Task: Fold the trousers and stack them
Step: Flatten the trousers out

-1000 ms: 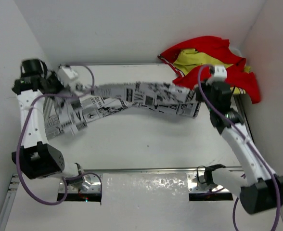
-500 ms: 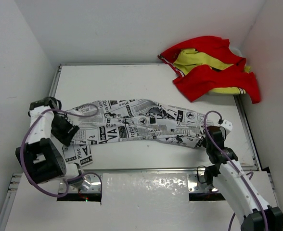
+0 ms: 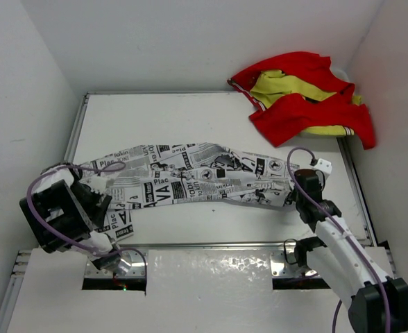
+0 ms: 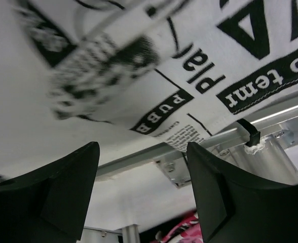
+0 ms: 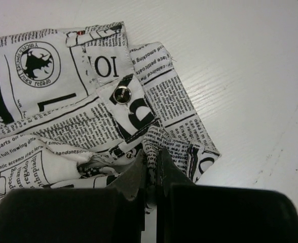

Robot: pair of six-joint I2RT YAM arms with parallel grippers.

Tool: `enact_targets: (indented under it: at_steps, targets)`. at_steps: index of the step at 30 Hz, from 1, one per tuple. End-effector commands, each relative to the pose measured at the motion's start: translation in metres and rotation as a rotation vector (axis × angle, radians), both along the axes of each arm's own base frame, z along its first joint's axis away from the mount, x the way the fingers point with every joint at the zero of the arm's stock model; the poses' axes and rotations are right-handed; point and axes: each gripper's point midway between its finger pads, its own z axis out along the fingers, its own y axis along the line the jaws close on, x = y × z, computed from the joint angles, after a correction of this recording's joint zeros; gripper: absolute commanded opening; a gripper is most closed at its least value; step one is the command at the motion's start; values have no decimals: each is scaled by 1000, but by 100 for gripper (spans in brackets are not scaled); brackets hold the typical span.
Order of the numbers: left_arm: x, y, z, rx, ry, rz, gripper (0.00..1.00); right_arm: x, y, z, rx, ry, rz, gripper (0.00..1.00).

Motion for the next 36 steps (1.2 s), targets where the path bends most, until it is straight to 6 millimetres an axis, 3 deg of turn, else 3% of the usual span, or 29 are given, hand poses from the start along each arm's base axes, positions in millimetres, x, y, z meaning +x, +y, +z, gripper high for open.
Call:
enact_targets:
  at_steps: [1, 4, 5, 9, 12, 13, 14, 16, 19, 20, 21, 23, 24, 26, 27, 28, 29, 32, 33, 35, 36]
  targets:
    - [-3, 11, -14, 64, 4, -9, 68, 26, 4, 30, -7, -68, 30, 0]
    - [-1, 3, -25, 35, -2, 61, 68, 29, 8, 29, -22, 9, 70, 0]
    - [4, 2, -29, 27, -23, 68, 68, 36, 11, 39, -26, 5, 88, 0]
    - [12, -13, -50, -60, -36, 130, 68, 42, 7, 45, -82, 91, 110, 0]
    - [26, -8, -58, -61, -58, 166, 63, 48, 7, 48, -75, 91, 87, 0]
    - [29, -8, -60, -68, -64, 165, 58, 48, 7, 48, -70, 88, 74, 0]
    - [32, -8, -61, -77, -66, 165, 32, 49, 7, 49, -65, 80, 63, 0]
    - [37, -13, -61, -124, -59, 163, 3, 50, 3, 51, -56, 61, 20, 0]
    - [56, 0, -51, -101, -114, 165, 0, 63, 3, 59, -56, 24, 20, 0]
    - [66, 9, -45, -72, -149, 172, 0, 74, 3, 74, -53, -11, 25, 0]
    - [91, 27, -25, -16, -230, 181, 0, 82, 3, 82, -60, -18, 38, 0]
    - [119, 52, 3, 66, -319, 189, 0, 110, 2, 110, -71, -48, 71, 0]
    - [152, 75, 40, 139, -432, 197, 0, 120, 0, 118, -76, -58, 86, 0]
    - [178, 99, 80, 217, -523, 201, 0, 152, -4, 145, -27, -147, 102, 0]
    - [203, 119, 122, 283, -620, 208, 0, 163, -6, 155, -2, -189, 99, 0]
    - [208, 129, 140, 326, -634, 219, 0, 178, -8, 163, 22, -232, 98, 0]
    - [226, 144, 184, 389, -723, 227, 0, 189, -20, 187, 48, -297, 88, 0]
    - [234, 161, 247, 501, -823, 230, 0, 208, -35, 234, 47, -420, 72, 0]
    - [234, 162, 281, 553, -891, 179, 0, 209, -38, 243, 23, -437, 71, 0]
    - [228, 150, 292, 553, -921, 68, 0, 198, -38, 257, 6, -473, 73, 0]
    - [214, 141, 281, 567, -887, -31, 0, 191, -36, 257, 34, -487, 67, 0]
